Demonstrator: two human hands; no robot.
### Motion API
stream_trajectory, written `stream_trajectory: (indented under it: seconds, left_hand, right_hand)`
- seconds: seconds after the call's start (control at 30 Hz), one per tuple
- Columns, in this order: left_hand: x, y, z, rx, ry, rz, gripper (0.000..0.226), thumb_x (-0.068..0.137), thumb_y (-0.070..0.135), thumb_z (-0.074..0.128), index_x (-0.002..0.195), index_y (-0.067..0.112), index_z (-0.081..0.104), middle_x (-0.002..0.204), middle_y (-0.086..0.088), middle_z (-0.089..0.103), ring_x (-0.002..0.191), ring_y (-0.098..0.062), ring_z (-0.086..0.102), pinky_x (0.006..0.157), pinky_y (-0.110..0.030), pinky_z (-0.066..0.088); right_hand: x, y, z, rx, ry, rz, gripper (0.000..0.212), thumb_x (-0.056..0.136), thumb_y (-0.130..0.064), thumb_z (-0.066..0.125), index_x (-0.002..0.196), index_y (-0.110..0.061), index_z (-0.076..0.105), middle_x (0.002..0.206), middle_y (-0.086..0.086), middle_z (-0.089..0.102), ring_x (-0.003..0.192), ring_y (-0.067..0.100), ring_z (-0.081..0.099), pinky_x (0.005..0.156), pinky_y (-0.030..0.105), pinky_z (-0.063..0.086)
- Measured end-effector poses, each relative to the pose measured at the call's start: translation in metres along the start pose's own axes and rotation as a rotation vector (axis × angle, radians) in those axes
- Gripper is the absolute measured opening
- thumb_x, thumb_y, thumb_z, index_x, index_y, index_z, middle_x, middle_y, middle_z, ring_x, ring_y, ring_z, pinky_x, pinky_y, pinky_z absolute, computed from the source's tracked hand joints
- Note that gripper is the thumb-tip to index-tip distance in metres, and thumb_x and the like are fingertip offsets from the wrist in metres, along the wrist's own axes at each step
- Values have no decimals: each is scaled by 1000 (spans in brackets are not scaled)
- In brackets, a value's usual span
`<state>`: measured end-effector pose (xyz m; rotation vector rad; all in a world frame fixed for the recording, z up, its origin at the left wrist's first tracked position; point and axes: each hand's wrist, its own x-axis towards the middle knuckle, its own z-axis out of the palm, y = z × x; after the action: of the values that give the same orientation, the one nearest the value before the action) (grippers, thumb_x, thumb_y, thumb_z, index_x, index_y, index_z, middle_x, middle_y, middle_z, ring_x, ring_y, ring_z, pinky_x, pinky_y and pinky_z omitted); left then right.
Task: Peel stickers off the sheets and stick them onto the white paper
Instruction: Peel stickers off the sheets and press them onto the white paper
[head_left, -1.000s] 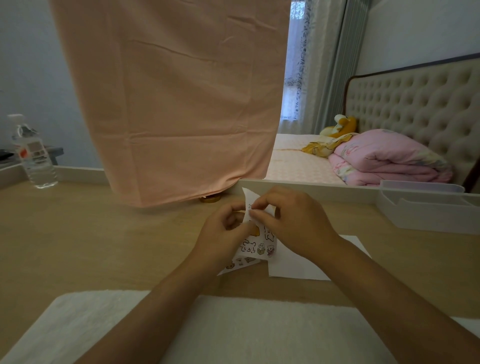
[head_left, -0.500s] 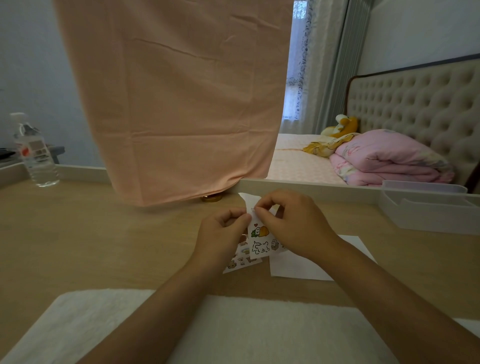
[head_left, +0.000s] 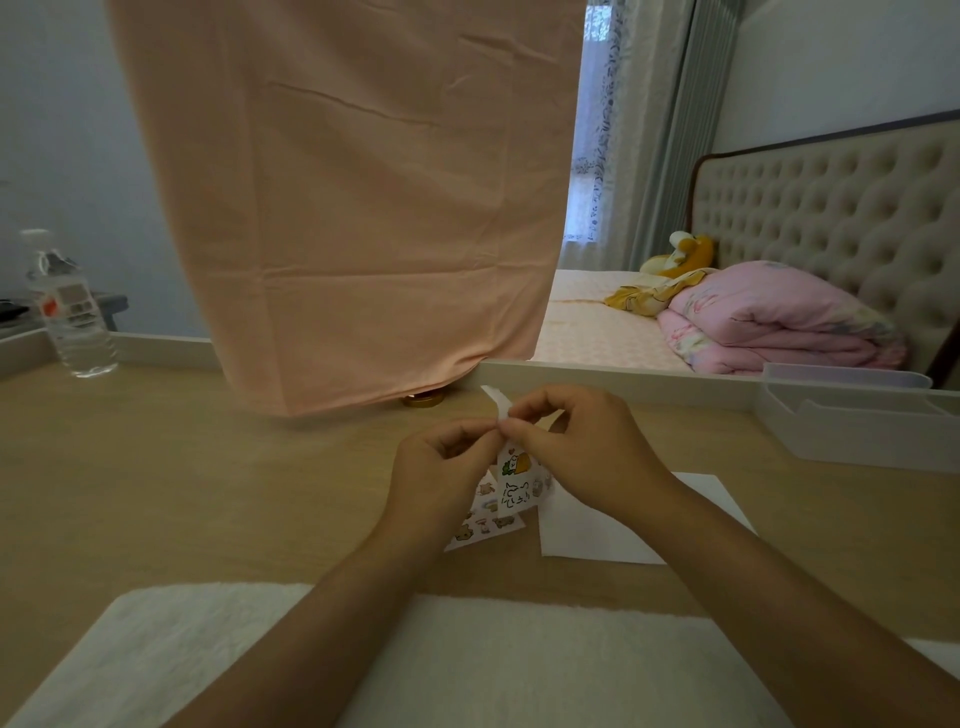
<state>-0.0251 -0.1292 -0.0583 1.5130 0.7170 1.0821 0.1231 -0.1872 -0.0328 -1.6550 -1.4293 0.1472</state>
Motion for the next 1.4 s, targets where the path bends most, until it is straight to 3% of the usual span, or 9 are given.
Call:
stream_trajectory:
  seconds: [0.17,0.27,0.43,0.57,0.8,1.0,1.17,1.3,1.4]
  left_hand:
    - [1,-2,0,2,10,-22,15,93,17,68,103,22,79,96,4,78,91,-11,74,78,-26,59]
    - [-1,-2,2,-24,33,-62,15,94,17,67,101,24,77,95,5,78,91,-10,74,73,-21,56]
    - [-5,9,7,-91,-6,-84,22,92,37,66,104,20,74,97,3,77,92,-14,73,89,-38,55]
    - [-4,8,8,-71,65,-102,13,94,30,67,94,20,75,90,2,77,88,-13,74,94,-45,56]
    - [-2,4,7,-165,101,-205,11,94,24,66,93,17,75,88,0,78,86,-14,74,95,-44,57]
    - [-1,4,7,-191,130,-231,11,94,24,67,90,15,73,88,-3,78,90,-18,75,95,-43,57]
    - [0,3,6,-221,130,-253,11,94,22,67,91,13,72,89,-7,78,90,-22,74,92,-42,59]
    - [0,2,6,-235,138,-263,10,94,21,67,93,13,72,91,-10,77,89,-25,74,89,-41,60]
    - [0,3,7,-227,150,-263,9,94,21,68,92,13,69,90,-11,77,83,-23,75,83,-38,61]
  right_hand:
    - [1,-1,-1,-4,50,-8,9,91,-30,69,91,-32,79,79,-19,71,67,-1,66,58,15,50]
    - [-1,-3,1,-29,92,-43,10,91,-27,69,89,-30,79,78,-20,70,70,-2,66,56,12,50]
    - [-2,-2,6,-212,185,-320,9,89,-23,74,95,-18,79,88,-7,72,74,6,65,68,29,57]
    - [-3,-1,9,-254,197,-379,8,88,-22,73,92,-16,77,88,-3,70,75,9,63,67,27,54]
    - [-1,-4,6,1,92,2,15,93,-25,67,84,-25,78,76,-17,70,73,1,66,67,21,57]
    - [1,-7,4,281,7,226,18,95,-21,65,83,-17,78,75,2,75,66,18,71,54,24,55]
    - [0,-8,3,480,-66,382,18,97,-20,63,94,-9,76,87,14,75,64,18,68,53,29,54]
    - [0,-5,4,567,-99,439,19,97,-22,63,98,-7,74,92,14,75,64,20,67,51,28,52]
    - [0,-2,5,434,-85,352,20,97,-26,63,93,-11,76,85,8,76,64,16,70,54,28,53]
